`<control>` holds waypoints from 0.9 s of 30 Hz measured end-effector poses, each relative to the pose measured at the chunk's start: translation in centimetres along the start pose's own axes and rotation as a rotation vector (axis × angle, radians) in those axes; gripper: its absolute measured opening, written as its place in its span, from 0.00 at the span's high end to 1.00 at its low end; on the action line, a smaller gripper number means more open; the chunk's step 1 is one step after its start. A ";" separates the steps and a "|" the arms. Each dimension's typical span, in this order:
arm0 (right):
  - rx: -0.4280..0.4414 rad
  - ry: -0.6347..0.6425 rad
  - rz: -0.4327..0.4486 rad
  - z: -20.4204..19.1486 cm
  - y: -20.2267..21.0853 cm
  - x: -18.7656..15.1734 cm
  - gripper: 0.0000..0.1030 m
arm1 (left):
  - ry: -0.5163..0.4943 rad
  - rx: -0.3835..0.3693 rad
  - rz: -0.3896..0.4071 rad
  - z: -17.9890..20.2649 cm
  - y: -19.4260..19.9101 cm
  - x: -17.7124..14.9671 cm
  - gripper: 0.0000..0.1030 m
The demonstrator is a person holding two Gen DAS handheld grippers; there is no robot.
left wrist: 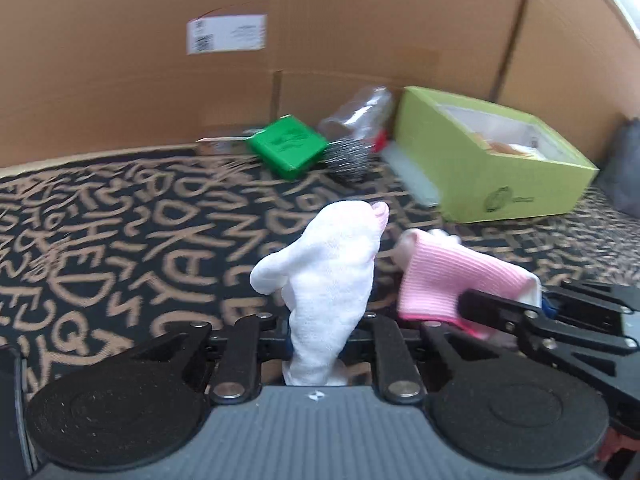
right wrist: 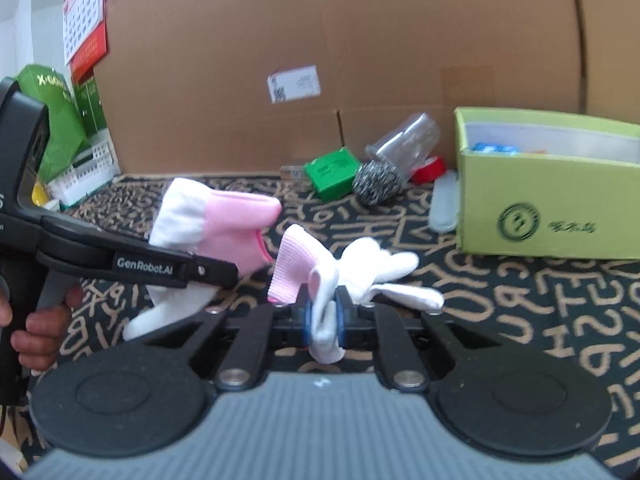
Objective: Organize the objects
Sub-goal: 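Carry both gloves into the shoebox and open both tools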
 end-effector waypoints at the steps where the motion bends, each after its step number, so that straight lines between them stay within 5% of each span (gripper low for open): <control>1: -0.004 -0.003 0.015 0.2 0.5 0.3 0.89 | -0.008 -0.018 0.006 0.7 0.2 0.4 0.83; 8: -0.067 -0.024 0.179 3.6 5.5 4.4 0.89 | -0.085 -0.143 0.095 6.0 1.7 5.1 0.83; 15: -0.219 -0.024 0.330 9.2 9.6 8.7 0.89 | -0.147 -0.254 0.149 11.8 0.7 10.8 0.83; 20: -0.364 -0.008 0.387 13.8 10.1 11.4 0.89 | -0.156 -0.311 0.162 15.3 -2.6 14.3 0.83; 27: -0.524 0.030 0.376 20.2 6.4 13.5 0.89 | -0.203 -0.270 0.152 19.1 -10.2 16.9 0.83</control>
Point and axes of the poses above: each gripper's, at about its wrist camera, not at the fingertips, and y roughly against the way its jaws point, z to its right, x to its top, the point moved 7 cm from there along -y, roughly the way its jaws point, and after that the axes turned 4 degrees about -x, right-handed, at the moved point
